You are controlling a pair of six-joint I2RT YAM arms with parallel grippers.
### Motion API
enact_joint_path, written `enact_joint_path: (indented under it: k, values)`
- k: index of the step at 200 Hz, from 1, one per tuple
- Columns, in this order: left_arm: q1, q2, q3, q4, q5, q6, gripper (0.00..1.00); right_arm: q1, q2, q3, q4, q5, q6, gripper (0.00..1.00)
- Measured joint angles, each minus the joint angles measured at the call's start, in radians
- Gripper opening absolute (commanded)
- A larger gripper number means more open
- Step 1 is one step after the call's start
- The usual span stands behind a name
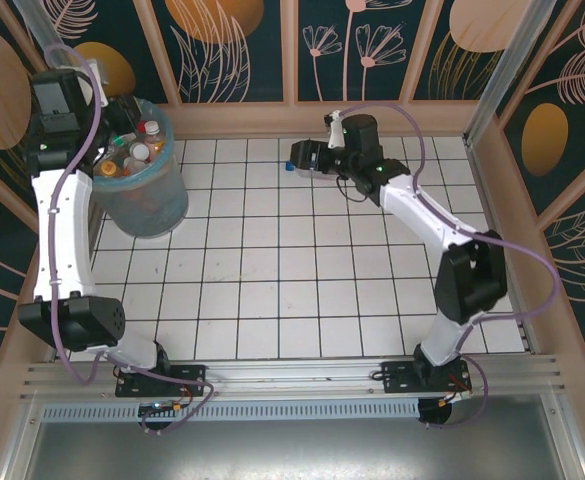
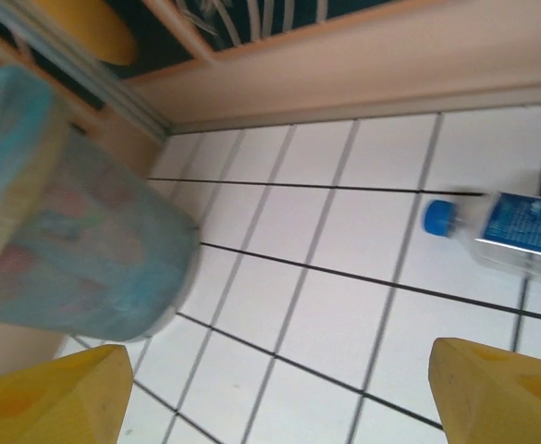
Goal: Put the plastic bottles in the bin
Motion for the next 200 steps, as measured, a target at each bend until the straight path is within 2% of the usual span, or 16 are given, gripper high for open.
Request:
enact_joint_path:
  k: [34,72,141,200]
  values:
    - [0.000,-0.008,-0.117,-0.017,-0.008,0.006,0.27,-0.061,0.204,0.187,-0.126,-0.009,-0.092,0.84]
    - [-0.019,-0.080,-0.200,0.003,0.008,0.004,0.40,-0.079,0.398,0.370,-0.241,0.026,-0.261,0.92]
    - [-0.175,-0.206,-0.284,0.115,0.122,0.006,0.49,-0.077,0.680,0.716,-0.401,0.128,-0.537,0.99]
    - [-0.218,-0.209,-0.381,0.162,0.174,0.002,0.52,-0.081,0.757,0.771,-0.480,0.190,-0.691,0.97]
